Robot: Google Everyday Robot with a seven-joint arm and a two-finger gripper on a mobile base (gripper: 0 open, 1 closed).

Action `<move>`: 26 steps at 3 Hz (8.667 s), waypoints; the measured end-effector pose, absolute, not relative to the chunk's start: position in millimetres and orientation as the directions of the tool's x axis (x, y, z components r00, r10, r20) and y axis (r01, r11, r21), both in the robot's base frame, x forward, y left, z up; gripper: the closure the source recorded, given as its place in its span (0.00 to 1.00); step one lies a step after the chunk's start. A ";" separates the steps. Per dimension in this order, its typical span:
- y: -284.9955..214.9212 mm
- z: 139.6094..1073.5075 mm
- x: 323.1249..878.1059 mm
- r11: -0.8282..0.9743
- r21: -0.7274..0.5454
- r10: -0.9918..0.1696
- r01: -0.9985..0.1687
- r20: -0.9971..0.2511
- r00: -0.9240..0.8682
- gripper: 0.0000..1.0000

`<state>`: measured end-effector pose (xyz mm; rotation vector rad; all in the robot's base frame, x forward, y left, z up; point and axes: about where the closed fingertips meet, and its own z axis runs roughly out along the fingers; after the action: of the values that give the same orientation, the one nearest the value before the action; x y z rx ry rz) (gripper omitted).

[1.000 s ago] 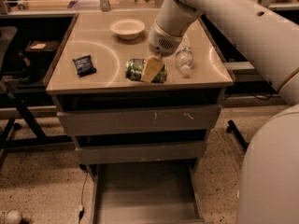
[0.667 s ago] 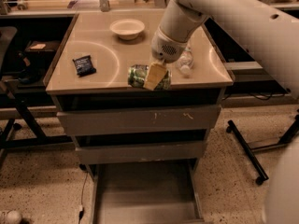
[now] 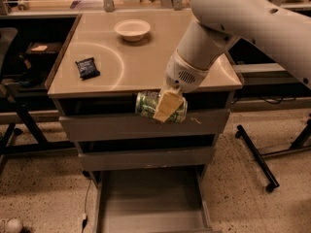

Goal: Place green can into bottom drawer

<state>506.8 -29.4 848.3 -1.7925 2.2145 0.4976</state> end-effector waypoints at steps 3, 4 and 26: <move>-41.3 760.9 481.0 0.268 0.224 -0.832 -0.937 -0.437 -0.342 1.00; -44.9 683.1 458.5 0.316 0.357 -0.775 -0.879 -0.437 -0.456 1.00; 60.2 130.4 511.9 0.537 0.837 -0.083 -0.105 -0.072 -0.994 0.36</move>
Offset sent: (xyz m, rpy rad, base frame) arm -0.0433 -0.0232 -0.1444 0.1311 0.1791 -0.1606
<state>511.9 60.2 130.4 -0.1669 2.7339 1.4903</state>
